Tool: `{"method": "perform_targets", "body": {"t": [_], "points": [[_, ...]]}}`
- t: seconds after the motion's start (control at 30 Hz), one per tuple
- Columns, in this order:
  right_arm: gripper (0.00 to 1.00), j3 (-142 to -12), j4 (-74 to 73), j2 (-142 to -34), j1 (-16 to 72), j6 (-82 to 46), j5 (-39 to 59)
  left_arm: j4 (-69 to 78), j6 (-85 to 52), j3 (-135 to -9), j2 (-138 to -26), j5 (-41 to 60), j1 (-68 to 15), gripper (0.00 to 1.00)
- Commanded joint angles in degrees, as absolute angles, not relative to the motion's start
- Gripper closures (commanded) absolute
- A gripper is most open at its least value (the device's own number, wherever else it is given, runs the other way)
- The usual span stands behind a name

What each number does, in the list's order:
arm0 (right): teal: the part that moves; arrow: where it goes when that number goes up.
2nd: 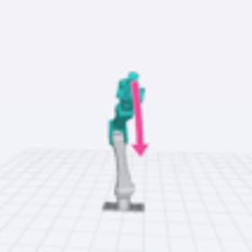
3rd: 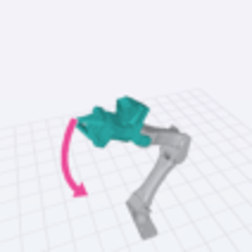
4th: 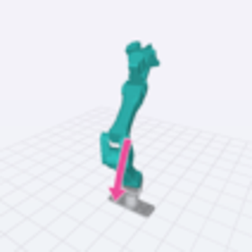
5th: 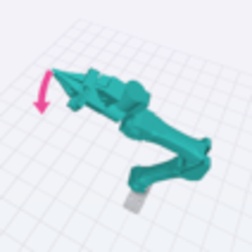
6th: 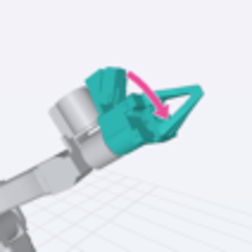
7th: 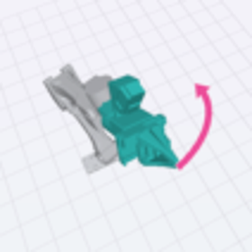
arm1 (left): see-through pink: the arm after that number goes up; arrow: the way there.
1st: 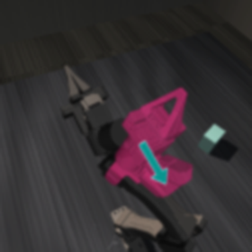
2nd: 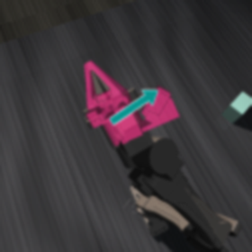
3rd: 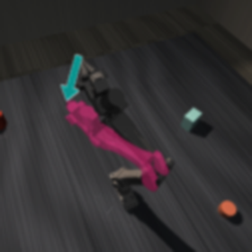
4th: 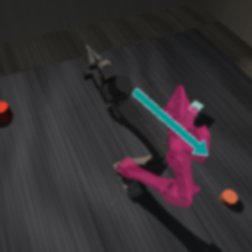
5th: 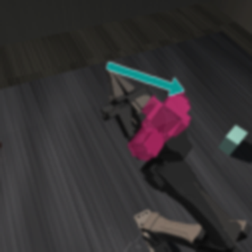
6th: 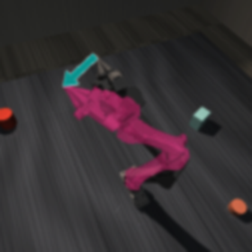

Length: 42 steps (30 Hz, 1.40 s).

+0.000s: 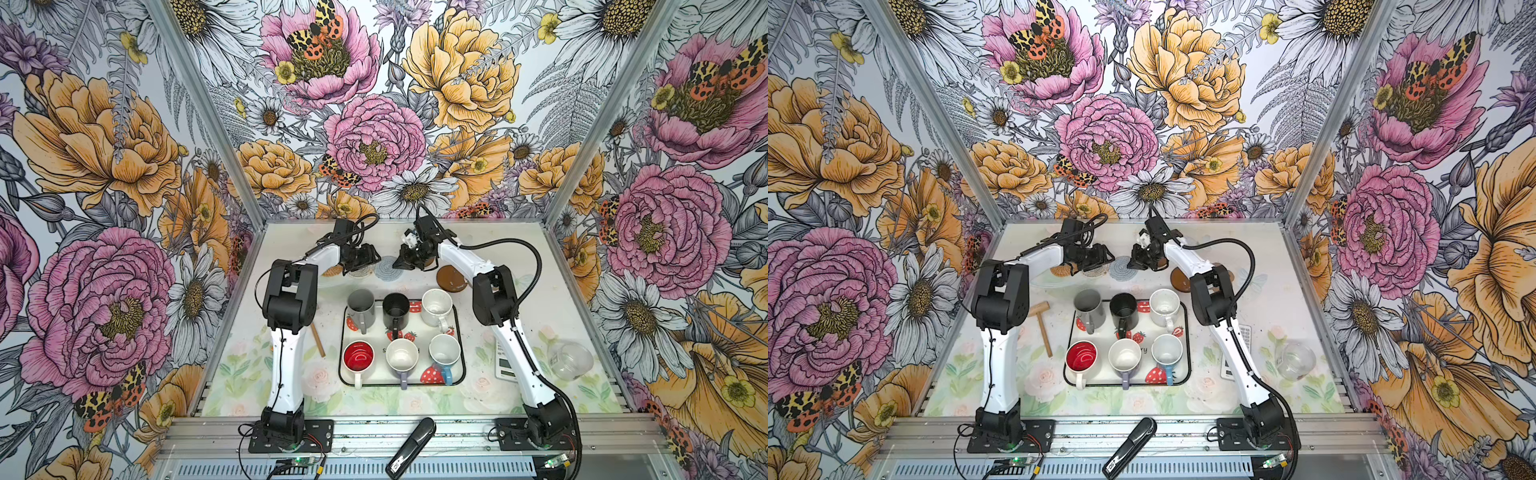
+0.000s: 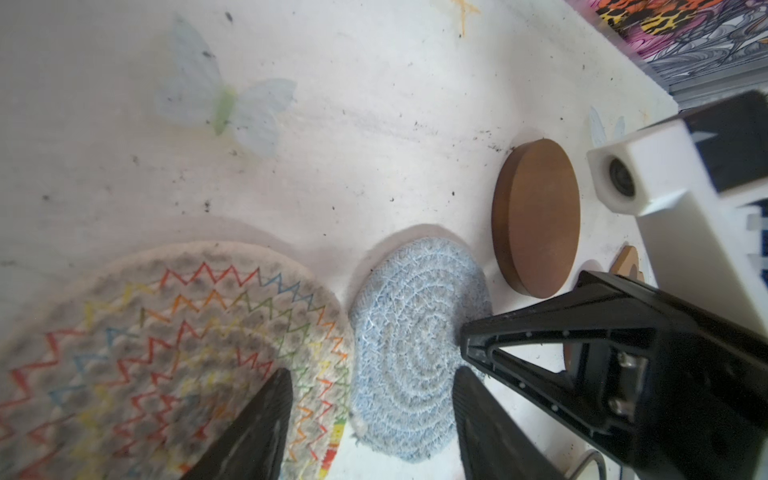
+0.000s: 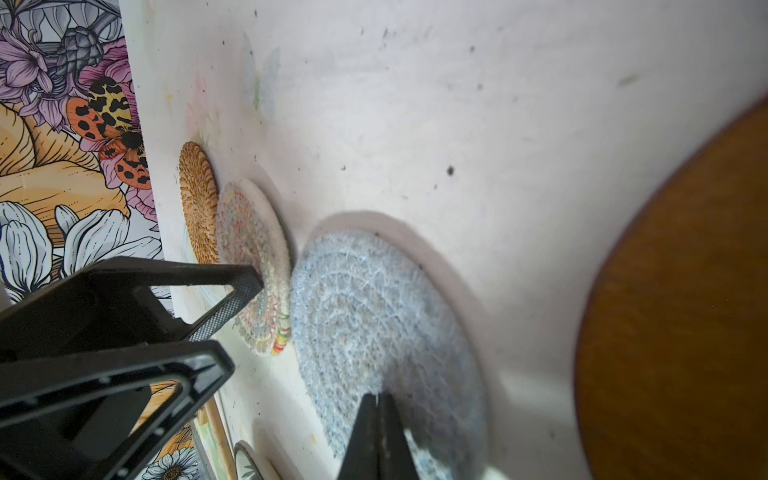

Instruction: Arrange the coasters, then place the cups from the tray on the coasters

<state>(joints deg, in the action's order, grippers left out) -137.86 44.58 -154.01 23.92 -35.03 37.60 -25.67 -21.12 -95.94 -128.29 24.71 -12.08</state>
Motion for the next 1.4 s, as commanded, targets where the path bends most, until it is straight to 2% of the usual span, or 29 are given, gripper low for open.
{"method": "perform_targets", "body": {"t": [0.0, 0.37, 0.7, 1.03, 1.2, 1.37], "points": [[1.00, -139.82, 44.65, -154.35, 23.73, -34.71, 38.73, -25.58, -21.75, -96.02, -128.54, 23.69, -11.70, 0.37], [1.00, -142.51, 44.48, -152.78, 23.23, -35.22, 39.62, -25.38, -22.84, -100.48, -125.67, 24.36, -12.30, 0.36], [0.93, -143.29, 44.56, -148.89, 20.81, -34.62, 42.14, -21.72, -25.81, -101.41, -121.91, 26.40, -13.52, 0.37], [0.79, -139.16, 44.65, -143.88, 15.16, -32.05, 41.01, -19.39, -28.32, -112.56, -128.79, 30.37, -17.24, 0.37], [0.62, -139.75, 44.64, -144.76, 12.34, -30.78, 38.83, -18.53, -30.46, -118.05, -134.96, 30.15, -19.45, 0.38], [0.58, -142.13, 44.65, -147.71, 9.70, -30.86, 39.40, -18.27, -31.55, -124.28, -141.24, 30.19, -21.33, 0.38]]}}
